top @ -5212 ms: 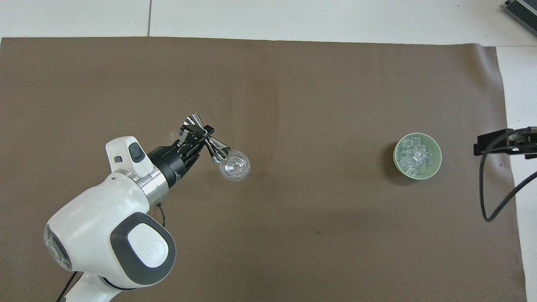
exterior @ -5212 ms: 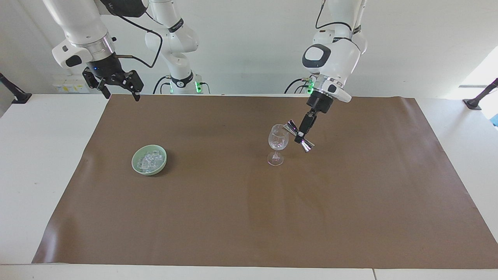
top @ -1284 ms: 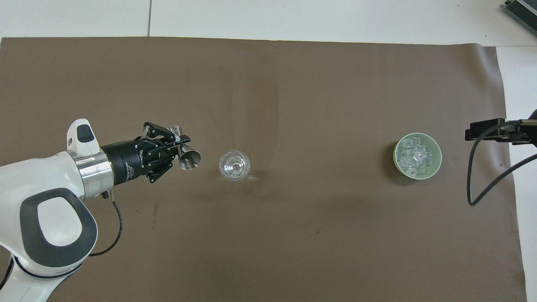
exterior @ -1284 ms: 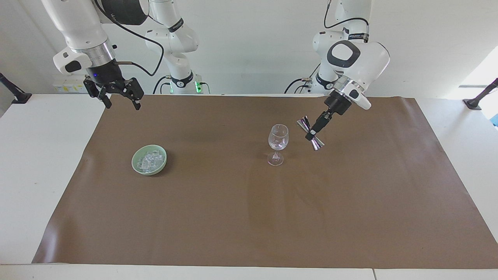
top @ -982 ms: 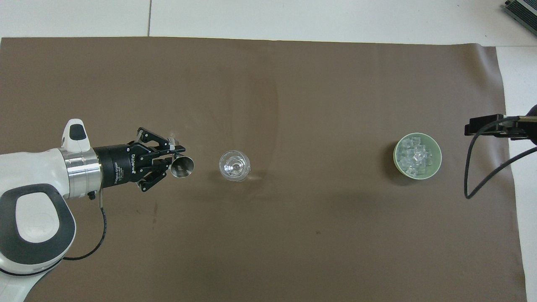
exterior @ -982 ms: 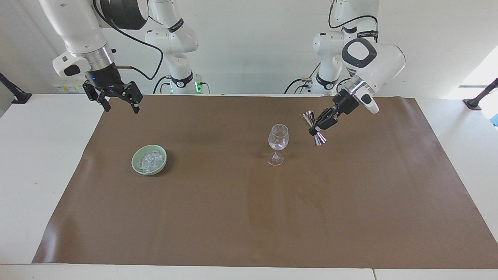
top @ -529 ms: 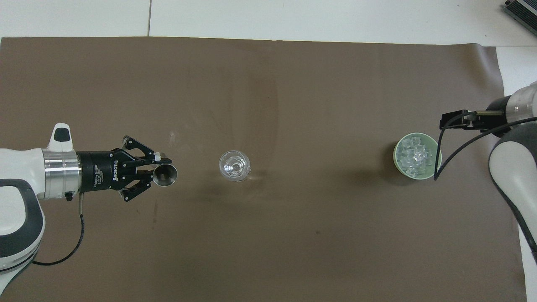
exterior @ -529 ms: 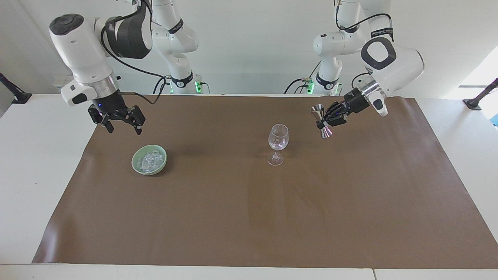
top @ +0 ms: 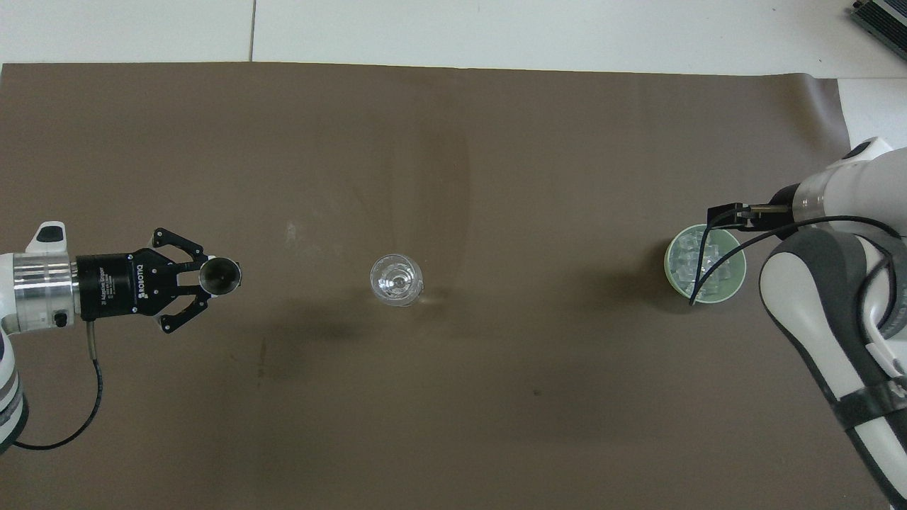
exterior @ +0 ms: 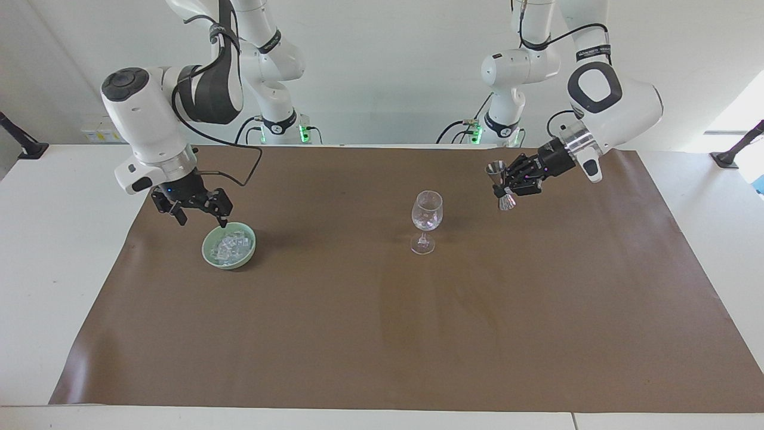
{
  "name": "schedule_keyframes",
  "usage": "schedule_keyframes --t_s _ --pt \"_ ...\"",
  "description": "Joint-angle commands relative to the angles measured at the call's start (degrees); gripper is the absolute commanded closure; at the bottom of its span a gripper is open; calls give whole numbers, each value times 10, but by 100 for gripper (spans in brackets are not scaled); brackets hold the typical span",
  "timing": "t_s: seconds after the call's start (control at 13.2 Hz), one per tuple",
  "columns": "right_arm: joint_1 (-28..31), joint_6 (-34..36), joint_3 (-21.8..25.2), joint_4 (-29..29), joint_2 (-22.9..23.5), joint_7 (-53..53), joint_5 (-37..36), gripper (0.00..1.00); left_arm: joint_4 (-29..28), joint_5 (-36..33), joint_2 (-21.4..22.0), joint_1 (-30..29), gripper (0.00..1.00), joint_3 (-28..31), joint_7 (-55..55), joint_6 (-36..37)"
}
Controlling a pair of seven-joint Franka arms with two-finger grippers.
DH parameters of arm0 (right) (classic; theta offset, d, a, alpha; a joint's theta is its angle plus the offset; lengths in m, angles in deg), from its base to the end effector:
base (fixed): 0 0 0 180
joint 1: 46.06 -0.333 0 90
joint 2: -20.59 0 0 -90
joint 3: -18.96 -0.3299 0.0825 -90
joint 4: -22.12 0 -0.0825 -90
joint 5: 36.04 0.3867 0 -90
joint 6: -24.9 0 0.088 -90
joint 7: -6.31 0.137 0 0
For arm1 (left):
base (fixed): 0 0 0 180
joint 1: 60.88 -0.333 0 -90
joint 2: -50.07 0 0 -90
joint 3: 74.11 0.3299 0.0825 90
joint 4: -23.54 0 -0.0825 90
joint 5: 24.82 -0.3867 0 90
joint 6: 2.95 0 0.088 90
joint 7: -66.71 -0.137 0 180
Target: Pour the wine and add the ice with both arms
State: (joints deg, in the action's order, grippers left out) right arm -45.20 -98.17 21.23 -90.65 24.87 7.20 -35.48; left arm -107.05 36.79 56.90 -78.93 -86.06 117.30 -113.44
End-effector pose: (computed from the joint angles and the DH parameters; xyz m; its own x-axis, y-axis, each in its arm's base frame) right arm 0.5899 -0.0313 0.4265 0.9917 -0.0747 0.1048 -0.0743 -0.9972 -0.0074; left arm 0.4994 -0.0341 0.4097 0.1096 0.5979 -0.7941 0.9856 0.0383 0.1649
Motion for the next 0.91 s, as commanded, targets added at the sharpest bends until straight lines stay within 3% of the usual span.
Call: schedule_keyframes --t_s 0.0,0.15,0.38,0.83 --pt "2 -23 -1 -11 18 -16 0 0 3 28 -23 -33 100 -5 7 16" --pt "3 -24 -1 -16 25 -19 0 0 7 33 -58 -54 100 -5 6 30" --pt "6 -39 -1 -49 25 -19 0 9 9 41 -87 -94 100 -5 3 37" --pt "10 -81 0 -101 17 -31 -1 21 24 118 -154 -132 100 -5 0 31"
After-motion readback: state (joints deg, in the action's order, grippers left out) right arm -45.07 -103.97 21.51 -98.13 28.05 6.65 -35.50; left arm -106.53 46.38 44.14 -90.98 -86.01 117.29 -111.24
